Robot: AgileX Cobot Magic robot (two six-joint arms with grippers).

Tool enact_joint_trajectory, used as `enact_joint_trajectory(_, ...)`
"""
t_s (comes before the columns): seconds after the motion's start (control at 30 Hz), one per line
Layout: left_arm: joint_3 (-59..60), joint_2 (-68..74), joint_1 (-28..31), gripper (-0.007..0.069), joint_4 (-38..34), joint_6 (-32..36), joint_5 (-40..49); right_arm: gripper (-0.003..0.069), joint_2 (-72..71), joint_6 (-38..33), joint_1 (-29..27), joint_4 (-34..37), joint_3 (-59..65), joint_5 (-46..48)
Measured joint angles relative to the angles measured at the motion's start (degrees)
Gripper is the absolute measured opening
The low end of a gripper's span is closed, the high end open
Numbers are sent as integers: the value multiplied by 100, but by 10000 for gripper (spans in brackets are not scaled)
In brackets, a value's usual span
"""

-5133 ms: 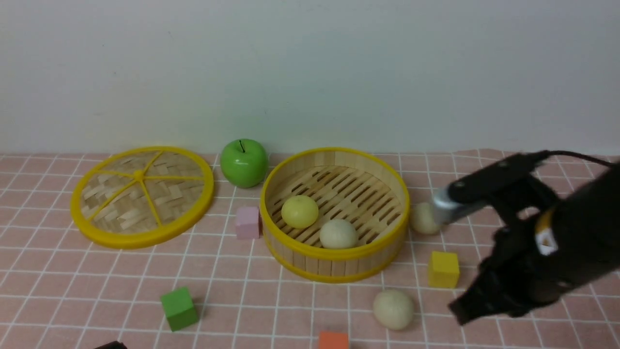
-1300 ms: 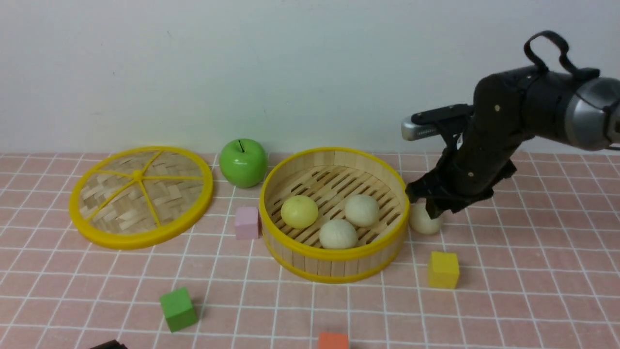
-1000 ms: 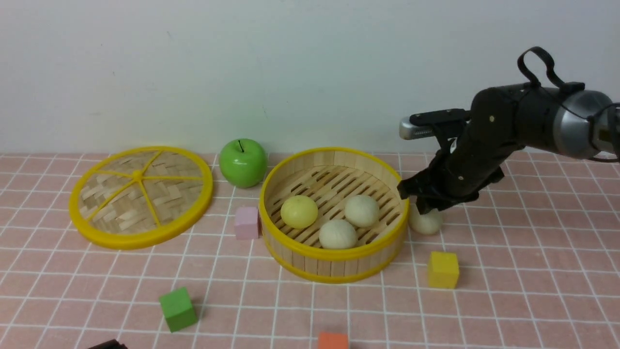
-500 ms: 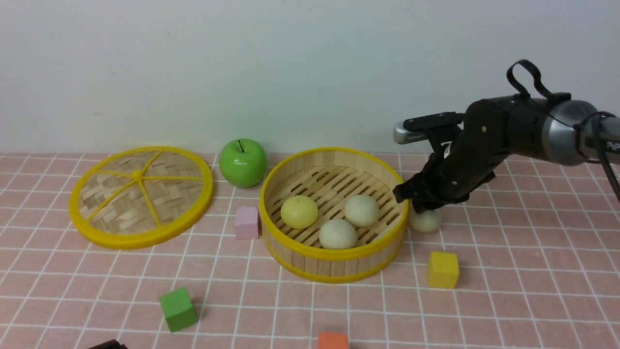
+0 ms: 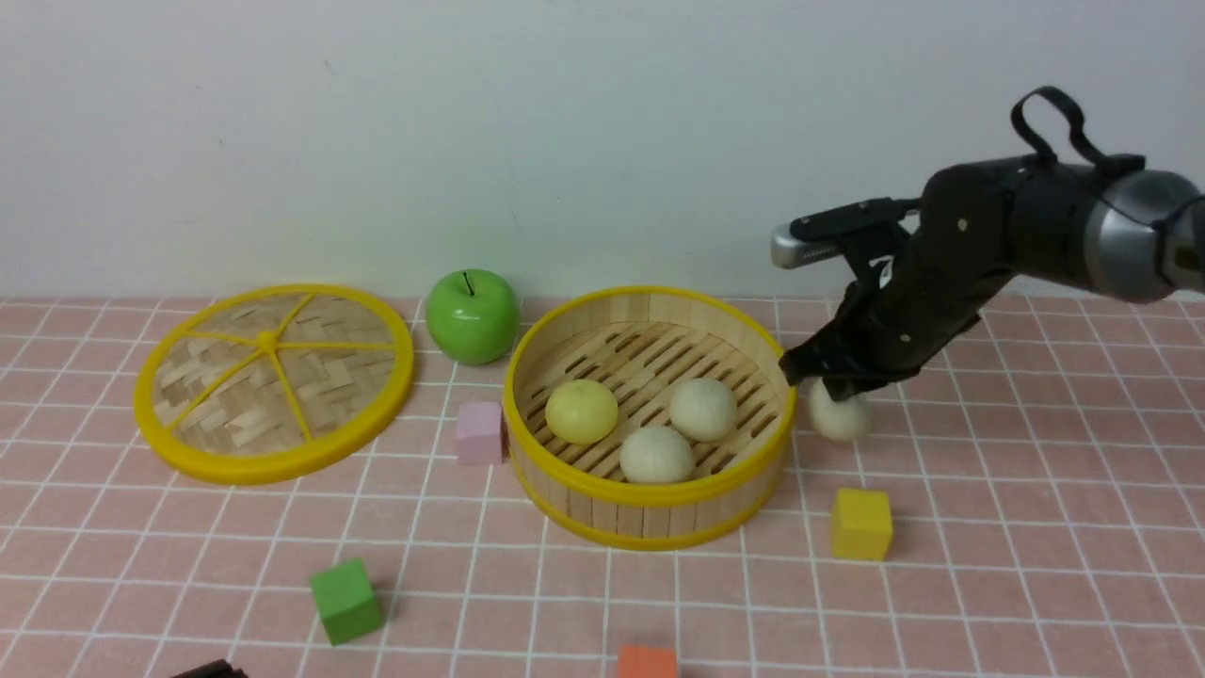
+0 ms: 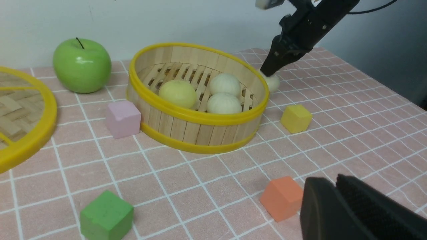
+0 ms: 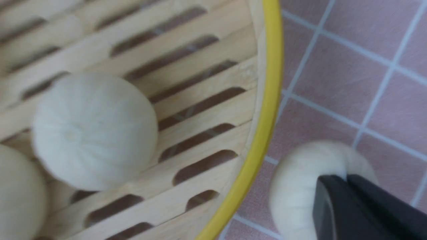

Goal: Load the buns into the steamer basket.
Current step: Use the right arm to put the steamed stuffed bun into the steamer

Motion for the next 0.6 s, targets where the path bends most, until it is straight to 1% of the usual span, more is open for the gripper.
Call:
enact_joint_trajectory(0.07, 0, 0, 0, 74, 0, 0, 0, 10, -361, -77, 79, 228, 0, -37)
enact_joint_trajectory(0.13, 0, 0, 0, 74, 0, 0, 0, 10, -567, -371, 228, 585, -6, -228)
enact_joint_trajectory(0.17, 0, 0, 0, 74, 0, 0, 0, 10, -574, -403, 261, 663, -6, -271)
enact_joint_trajectory(0.2, 0, 0, 0, 74, 0, 0, 0, 10, -592, -701, 410, 981, -6, -449)
enact_joint_trajectory(0.3, 0, 0, 0, 74, 0, 0, 0, 10, -463, -1285, 700, 1742, -6, -865)
enact_joint_trajectory(0.33, 0, 0, 0, 74, 0, 0, 0, 10, -429, -1373, 722, 1795, -6, -897)
enact_joint_trajectory(0.37, 0, 0, 0, 74, 0, 0, 0, 10, -321, -1633, 860, 2138, -6, -1149)
enact_joint_trajectory(0.43, 0, 0, 0, 74, 0, 0, 0, 12, -101, -2014, 1018, 2535, -6, -1540)
enact_joint_trajectory(0.5, 0, 0, 0, 74, 0, 0, 0, 22, 185, -2304, 1125, 2748, -6, -1916)
enact_joint_trajectory(0.6, 0, 0, 0, 75, 0, 0, 0, 48, 404, -2422, 1142, 2804, -6, -2172)
